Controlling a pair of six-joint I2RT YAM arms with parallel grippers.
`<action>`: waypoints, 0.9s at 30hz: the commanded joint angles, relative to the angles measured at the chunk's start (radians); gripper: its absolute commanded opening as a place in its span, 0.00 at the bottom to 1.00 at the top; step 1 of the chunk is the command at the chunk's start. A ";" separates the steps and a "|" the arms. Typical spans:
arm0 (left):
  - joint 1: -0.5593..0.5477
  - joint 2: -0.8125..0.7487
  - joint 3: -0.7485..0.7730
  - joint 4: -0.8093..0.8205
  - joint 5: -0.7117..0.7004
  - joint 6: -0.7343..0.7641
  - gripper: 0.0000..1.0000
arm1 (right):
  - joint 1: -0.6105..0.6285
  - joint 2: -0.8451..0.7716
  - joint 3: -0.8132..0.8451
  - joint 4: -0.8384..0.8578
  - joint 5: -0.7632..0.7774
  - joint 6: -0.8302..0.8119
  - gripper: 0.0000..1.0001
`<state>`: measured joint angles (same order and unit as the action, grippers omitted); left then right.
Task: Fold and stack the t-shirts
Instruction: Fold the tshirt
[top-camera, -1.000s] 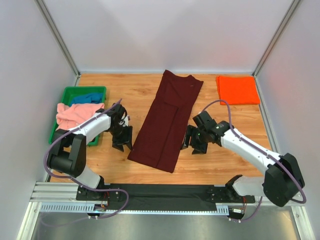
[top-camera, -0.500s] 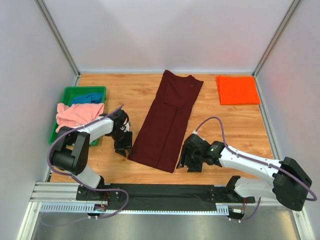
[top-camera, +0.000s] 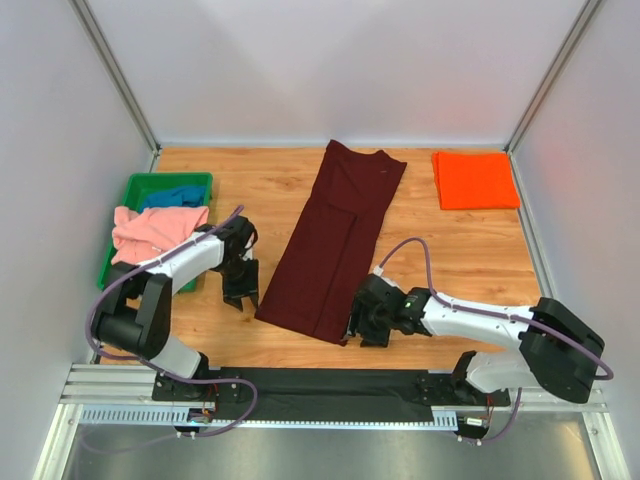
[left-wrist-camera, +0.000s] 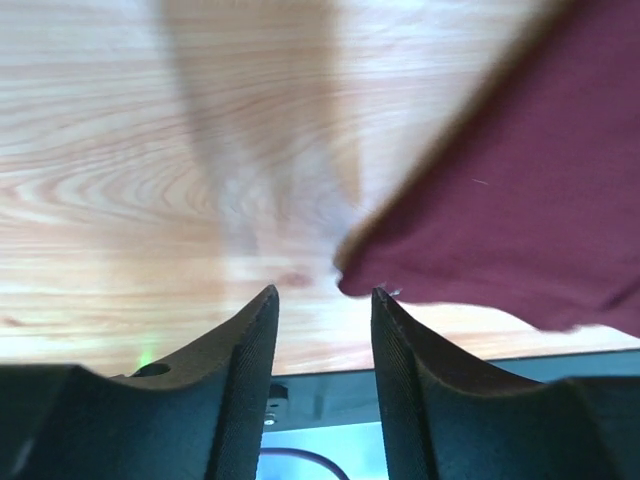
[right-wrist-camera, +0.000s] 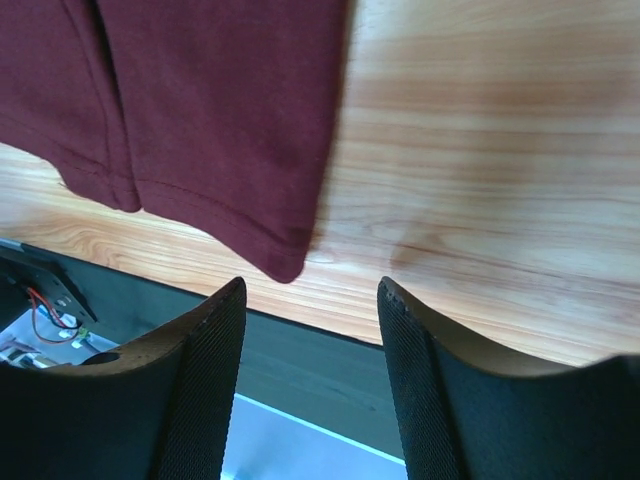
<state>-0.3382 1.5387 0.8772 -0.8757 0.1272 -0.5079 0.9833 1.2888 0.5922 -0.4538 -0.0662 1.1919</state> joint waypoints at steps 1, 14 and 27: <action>-0.004 -0.104 0.083 -0.029 -0.009 0.012 0.50 | 0.020 0.018 -0.008 0.099 0.028 0.054 0.56; -0.004 -0.221 0.006 0.044 0.140 0.055 0.52 | 0.081 0.083 -0.008 0.112 0.097 0.115 0.44; -0.024 -0.359 -0.144 0.175 0.262 -0.046 0.61 | 0.081 -0.009 0.000 -0.089 0.171 0.074 0.00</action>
<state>-0.3470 1.2045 0.7906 -0.7589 0.3450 -0.5072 1.0599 1.3392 0.5957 -0.4553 0.0452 1.2819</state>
